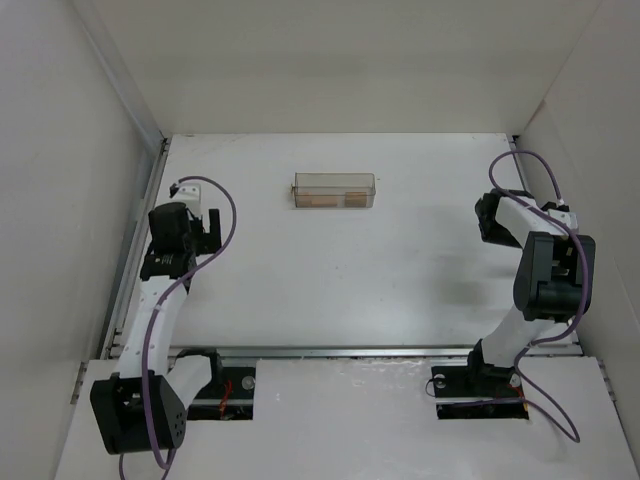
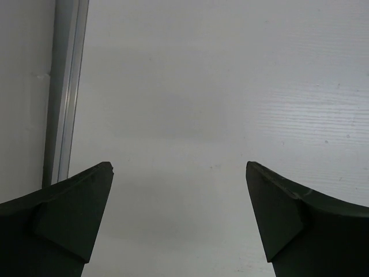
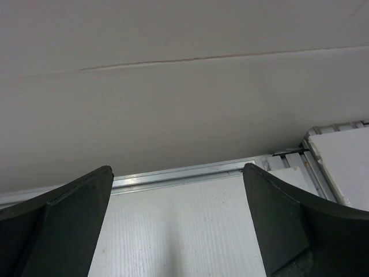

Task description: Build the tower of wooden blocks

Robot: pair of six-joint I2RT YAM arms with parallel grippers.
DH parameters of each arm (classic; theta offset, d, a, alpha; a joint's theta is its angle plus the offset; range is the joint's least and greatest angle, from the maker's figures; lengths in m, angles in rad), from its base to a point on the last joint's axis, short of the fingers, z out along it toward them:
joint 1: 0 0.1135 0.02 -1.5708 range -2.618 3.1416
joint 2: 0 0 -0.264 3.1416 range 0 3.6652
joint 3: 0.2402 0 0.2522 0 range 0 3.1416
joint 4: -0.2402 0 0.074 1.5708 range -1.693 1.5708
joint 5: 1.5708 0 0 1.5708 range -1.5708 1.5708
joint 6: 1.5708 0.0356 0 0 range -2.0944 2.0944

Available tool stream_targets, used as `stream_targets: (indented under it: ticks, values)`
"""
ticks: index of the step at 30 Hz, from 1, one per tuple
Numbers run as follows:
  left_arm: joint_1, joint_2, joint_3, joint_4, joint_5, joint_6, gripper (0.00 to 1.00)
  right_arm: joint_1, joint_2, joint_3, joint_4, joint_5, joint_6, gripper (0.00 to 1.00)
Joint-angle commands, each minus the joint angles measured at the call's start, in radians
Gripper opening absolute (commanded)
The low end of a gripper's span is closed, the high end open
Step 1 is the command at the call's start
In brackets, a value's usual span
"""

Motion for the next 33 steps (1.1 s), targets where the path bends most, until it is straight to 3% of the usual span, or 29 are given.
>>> stream_targets:
  ticks: [1,6,10,13,14,16,17,19,24,29,33]
  values:
    - [-0.004,0.022,0.083,0.030,0.084,0.027,1.00,-0.004,0.004,0.032,-0.056,0.034,0.006,1.00]
    - [-0.004,0.125,0.182,0.011,0.317,0.248,1.00,-0.004,-0.006,0.023,-0.056,0.034,0.006,1.00]
    - [-0.044,0.345,0.418,0.022,0.362,0.280,1.00,0.005,-0.006,0.023,-0.056,0.034,0.006,1.00]
    - [-0.128,0.591,0.719,-0.037,0.384,0.321,0.92,0.005,-0.006,0.023,-0.056,0.034,0.006,1.00]
    - [-0.155,0.660,0.905,-0.068,0.364,0.332,0.89,0.005,-0.006,0.023,-0.056,0.034,0.006,1.00]
    - [-0.222,0.940,1.183,-0.166,0.339,0.352,0.83,0.014,-0.006,0.014,-0.056,0.043,0.006,1.00]
    - [-0.237,0.941,1.184,-0.189,0.339,0.361,0.82,0.014,-0.006,0.014,-0.056,0.043,0.006,1.00]
    - [-0.286,1.089,1.356,-0.202,0.348,0.371,0.82,0.025,-0.015,0.014,-0.056,0.052,0.006,0.98]
    - [-0.319,1.209,1.373,-0.043,0.480,0.385,0.85,0.036,-0.024,-0.006,-0.056,0.063,0.019,0.98]
    - [-0.328,1.254,1.355,-0.026,0.649,0.362,0.86,0.036,-0.024,-0.006,-0.056,0.063,0.019,0.98]
    - [-0.337,1.303,1.346,-0.035,0.602,0.371,0.84,0.045,-0.024,-0.006,-0.056,0.072,0.019,0.97]
